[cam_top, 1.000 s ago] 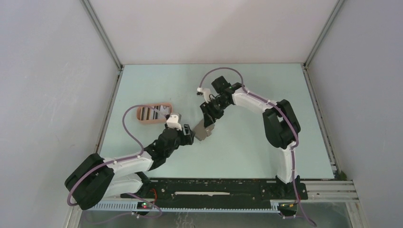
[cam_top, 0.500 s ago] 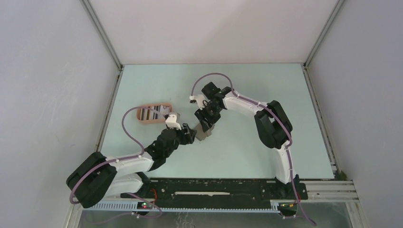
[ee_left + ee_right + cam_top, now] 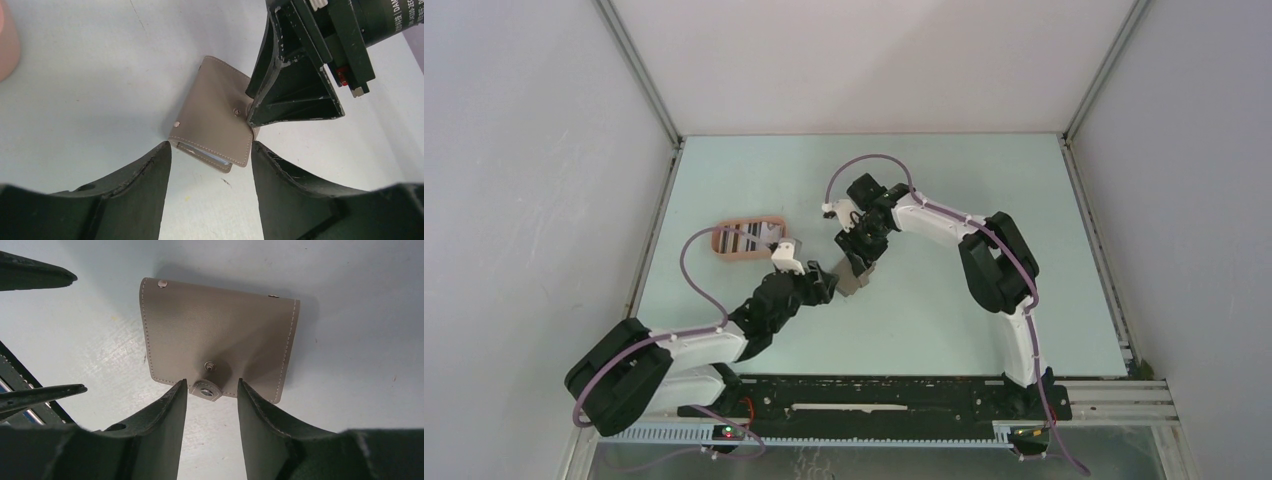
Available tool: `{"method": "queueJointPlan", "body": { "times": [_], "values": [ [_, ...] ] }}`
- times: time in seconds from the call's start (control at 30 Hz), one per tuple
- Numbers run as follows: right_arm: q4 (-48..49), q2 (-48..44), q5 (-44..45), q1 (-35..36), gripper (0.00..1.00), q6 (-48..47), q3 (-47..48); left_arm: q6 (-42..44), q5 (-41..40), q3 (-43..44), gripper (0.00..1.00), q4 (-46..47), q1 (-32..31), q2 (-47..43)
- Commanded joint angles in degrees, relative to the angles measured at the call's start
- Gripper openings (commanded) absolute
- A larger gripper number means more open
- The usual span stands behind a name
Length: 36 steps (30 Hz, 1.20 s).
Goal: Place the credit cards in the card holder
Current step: Move the card holder to the center of the board.
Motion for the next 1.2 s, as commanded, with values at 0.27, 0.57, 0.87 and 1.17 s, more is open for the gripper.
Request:
{"method": "queueJointPlan", "body": {
  "times": [0.27, 0.57, 0.87, 1.17],
  "values": [
    [-0.48, 0.21, -2.13, 0.66, 0.35, -1.73, -1.56, -0.79, 6.94, -5.16, 0.64, 6.5, 0.46, -4.76],
    [-1.07, -5.67, -9.23, -1.34, 0.0, -8.9, -5.83, 5.82, 12.28, -6.77, 0.65, -1.44, 0.47, -15.71],
    [-3.32, -17.21, -14.71, -4.56, 0.0, -31.43, -17.04, 16.34, 20.44, -9.41, 0.7, 7.96, -4.84, -21.08],
    [-4.39, -25.53, -13.89, -3.83, 0.0, -54.82, -30.02, 33.0, 10.76, -7.83, 0.78, 21.35, -18.72, -4.3]
  ]
}}
